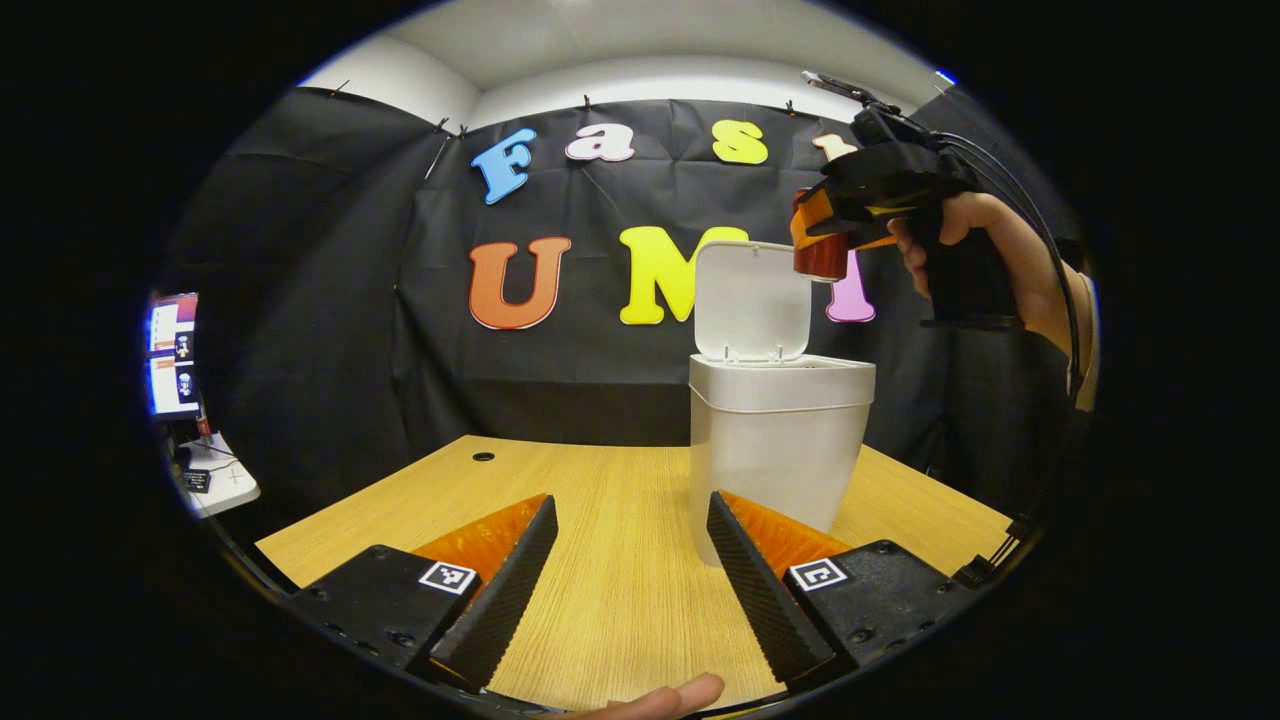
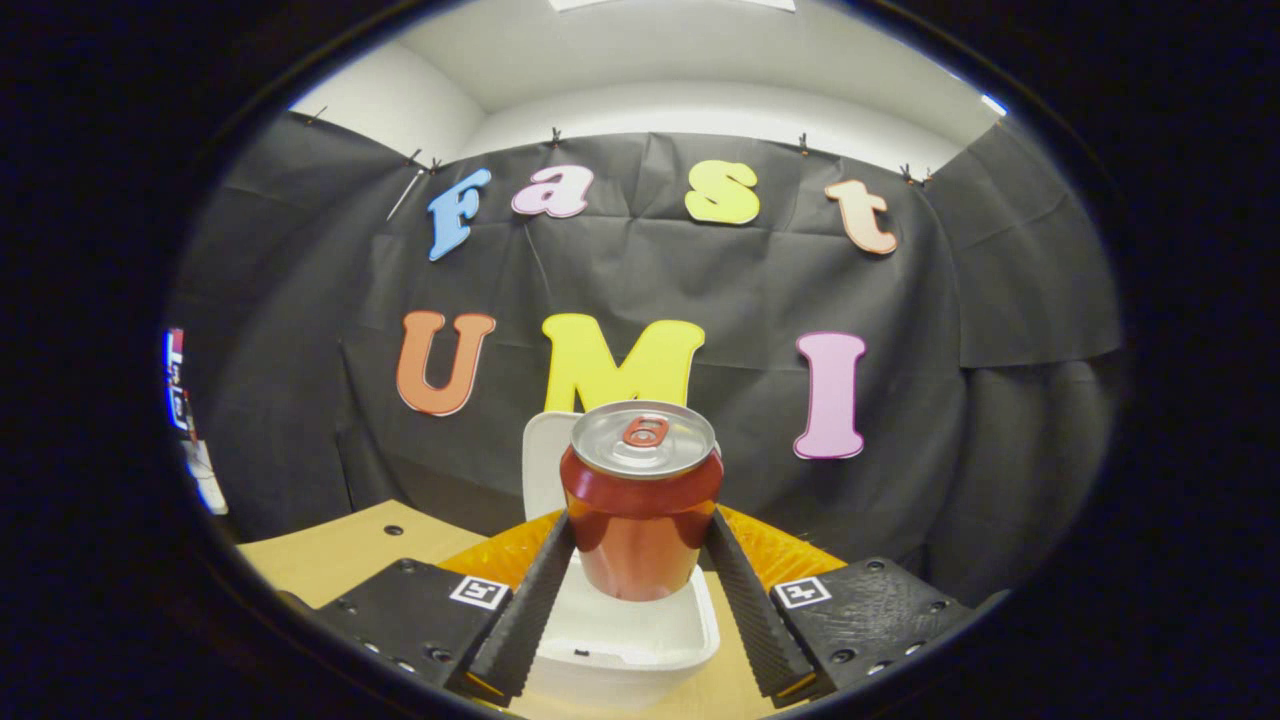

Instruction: Press the lid of the desktop garbage bin to open it, pick up the crumpled paper on the desktop and throw it into the bin, then pick up the pop can on the desktop and drop it into the bin, and finally close the garbage bin lid.

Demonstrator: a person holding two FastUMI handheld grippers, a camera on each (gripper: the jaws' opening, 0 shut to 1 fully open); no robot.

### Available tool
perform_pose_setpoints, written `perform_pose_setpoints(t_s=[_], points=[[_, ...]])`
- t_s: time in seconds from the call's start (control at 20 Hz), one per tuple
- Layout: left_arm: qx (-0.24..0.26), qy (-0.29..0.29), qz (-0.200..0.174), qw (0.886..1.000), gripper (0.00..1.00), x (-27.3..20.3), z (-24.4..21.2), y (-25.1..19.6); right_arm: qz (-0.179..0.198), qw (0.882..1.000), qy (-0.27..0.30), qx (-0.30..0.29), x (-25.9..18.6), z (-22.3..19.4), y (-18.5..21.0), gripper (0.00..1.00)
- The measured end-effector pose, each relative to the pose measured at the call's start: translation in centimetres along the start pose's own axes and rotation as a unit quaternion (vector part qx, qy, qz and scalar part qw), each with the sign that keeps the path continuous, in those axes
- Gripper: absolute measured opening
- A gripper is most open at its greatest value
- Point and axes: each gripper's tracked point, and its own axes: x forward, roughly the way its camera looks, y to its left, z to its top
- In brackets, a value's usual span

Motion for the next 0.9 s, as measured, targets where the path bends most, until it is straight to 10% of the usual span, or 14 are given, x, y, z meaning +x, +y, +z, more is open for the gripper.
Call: perform_pose_setpoints(t_s=[0.9], points=[[-0.001, 0.023, -0.001, 1.0, 0.97, 0.4, -1.7, 0.0, -0.001, 0.994, 0.112, 0.016, 7.6, -8.5, 2.5, 0.82]])
